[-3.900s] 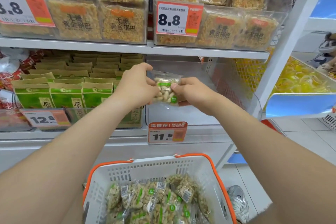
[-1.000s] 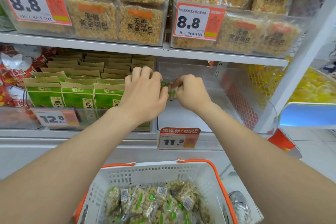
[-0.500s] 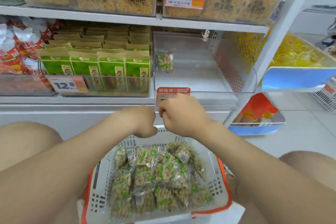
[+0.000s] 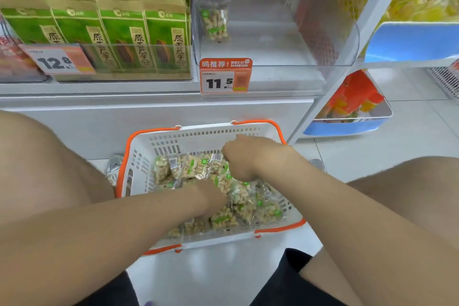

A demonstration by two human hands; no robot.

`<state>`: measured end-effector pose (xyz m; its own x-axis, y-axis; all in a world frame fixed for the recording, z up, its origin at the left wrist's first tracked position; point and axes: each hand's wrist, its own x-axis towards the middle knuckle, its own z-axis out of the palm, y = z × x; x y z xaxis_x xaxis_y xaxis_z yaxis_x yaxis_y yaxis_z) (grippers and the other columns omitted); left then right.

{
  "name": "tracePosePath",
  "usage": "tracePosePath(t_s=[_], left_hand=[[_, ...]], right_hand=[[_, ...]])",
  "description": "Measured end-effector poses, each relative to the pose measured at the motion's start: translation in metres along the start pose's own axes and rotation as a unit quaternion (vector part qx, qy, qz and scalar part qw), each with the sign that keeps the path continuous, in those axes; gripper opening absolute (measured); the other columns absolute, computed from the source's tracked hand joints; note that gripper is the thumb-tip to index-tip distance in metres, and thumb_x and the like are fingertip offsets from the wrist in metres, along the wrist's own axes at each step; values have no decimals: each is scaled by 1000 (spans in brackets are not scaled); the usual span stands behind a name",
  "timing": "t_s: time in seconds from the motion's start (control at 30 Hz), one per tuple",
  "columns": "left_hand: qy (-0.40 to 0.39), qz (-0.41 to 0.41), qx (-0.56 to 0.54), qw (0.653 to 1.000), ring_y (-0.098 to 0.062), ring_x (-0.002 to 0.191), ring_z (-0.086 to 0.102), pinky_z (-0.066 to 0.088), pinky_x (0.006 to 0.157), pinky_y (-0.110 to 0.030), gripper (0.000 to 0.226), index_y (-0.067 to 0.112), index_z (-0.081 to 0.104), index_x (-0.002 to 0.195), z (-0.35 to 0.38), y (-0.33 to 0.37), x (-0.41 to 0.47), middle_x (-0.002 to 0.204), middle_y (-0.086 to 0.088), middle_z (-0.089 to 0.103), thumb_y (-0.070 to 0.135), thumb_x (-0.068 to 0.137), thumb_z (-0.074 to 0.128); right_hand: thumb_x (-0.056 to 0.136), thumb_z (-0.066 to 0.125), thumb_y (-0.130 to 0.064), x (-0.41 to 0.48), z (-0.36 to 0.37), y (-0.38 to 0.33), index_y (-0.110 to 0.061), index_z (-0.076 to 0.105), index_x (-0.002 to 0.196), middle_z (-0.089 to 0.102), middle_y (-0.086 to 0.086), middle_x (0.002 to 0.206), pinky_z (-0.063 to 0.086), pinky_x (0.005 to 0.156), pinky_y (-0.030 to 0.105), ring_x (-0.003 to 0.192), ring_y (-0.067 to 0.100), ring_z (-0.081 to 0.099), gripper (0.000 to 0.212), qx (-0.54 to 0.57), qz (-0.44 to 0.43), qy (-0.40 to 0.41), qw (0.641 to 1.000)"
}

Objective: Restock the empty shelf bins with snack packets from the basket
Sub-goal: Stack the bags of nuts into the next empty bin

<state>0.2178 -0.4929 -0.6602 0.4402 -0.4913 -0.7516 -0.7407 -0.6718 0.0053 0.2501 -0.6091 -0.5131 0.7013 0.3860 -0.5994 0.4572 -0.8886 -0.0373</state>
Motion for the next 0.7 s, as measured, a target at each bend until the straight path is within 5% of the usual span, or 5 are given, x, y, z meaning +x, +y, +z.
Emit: tracePosePath(t_s=[0.07,0.13,0.3,0.47,0.7], left_hand=[[-31,-11,-4,999,-35,109,64,58,89,-45,63,8,40,155,15,0,10,135,-16,56,-4,97,60],[-47,-20,-2,999,-38,118,60,56,95,-45,59,6,42,153,24,2,17,149,-20,42,-3,98,60],[-46,-18,18,999,-36,124,55,55,99,-47,35,-4,59,132,28,-2,23,139,-24,52,-3,97,60],[-57,-30,39,997,-38,120,57,54,89,-43,36,-2,59,137,38,-7,21,152,-24,38,-2,102,55],[-34,8,89,995,-29,89,66,57,75,-39,18,4,67,115,30,-4,21,112,-12,68,-2,101,57]], right_hand=[[94,47,-3,4,-2,-1,-13,61,121,60,10,113,57,75,40,92,29,65,31,8,-17,17,1000],[96,47,-4,6,-6,-4,-15,59,128,60,9,119,57,79,42,98,30,64,35,21,-35,23,999],[97,47,-6,8,-10,-11,-17,57,136,59,9,128,58,82,43,103,31,65,42,25,-57,26,998],[97,48,-6,7,-16,-12,-15,60,129,61,8,114,44,56,32,76,19,58,35,5,-56,33,998],[96,49,-6,8,-20,-13,-17,60,124,59,8,109,41,52,31,70,18,57,32,-9,-55,45,997]])
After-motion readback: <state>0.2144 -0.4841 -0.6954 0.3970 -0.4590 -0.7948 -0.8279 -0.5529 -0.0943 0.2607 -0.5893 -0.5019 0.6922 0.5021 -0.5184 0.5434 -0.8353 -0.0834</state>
